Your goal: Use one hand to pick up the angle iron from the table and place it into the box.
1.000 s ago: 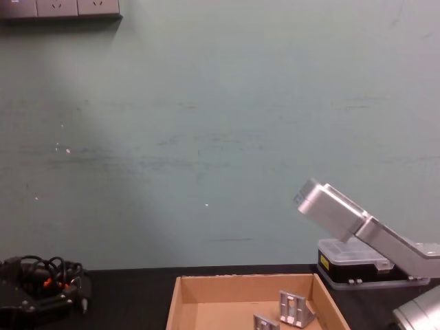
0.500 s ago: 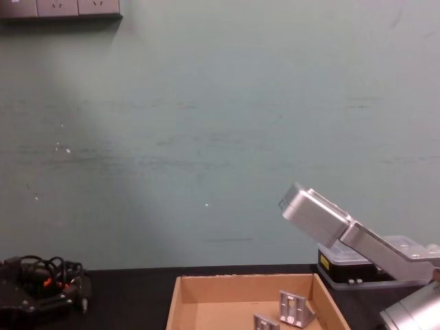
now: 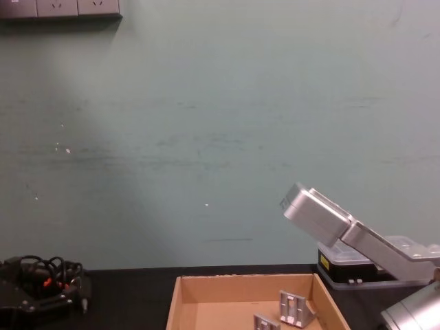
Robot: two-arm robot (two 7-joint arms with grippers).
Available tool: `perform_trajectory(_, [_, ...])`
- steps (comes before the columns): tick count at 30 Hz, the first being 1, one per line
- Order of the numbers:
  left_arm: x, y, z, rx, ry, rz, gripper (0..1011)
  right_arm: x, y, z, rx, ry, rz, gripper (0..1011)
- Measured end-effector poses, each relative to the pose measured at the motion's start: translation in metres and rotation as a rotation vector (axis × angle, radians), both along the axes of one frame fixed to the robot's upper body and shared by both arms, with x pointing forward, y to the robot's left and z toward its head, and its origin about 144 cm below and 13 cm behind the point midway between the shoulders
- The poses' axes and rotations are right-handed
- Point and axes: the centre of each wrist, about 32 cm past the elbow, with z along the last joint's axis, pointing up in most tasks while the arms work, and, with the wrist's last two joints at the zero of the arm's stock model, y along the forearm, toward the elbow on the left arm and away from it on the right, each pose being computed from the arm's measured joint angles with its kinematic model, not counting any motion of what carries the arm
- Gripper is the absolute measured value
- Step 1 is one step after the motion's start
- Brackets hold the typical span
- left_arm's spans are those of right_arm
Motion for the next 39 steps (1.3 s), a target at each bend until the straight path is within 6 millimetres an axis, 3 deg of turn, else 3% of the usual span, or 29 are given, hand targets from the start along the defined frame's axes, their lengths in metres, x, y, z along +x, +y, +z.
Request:
perform_trajectory(19, [0.0,0.0,0.0,0.0,0.0,0.0,1000,-0.0001,-0.0005,0.0001,0.002,0.0,-0.001,81])
perform_trajectory(39, [0.0,0.0,0.0,0.0,0.0,0.0,1000,0.0009,-0.002,0.0048,0.032,-0.007,-0.007,57])
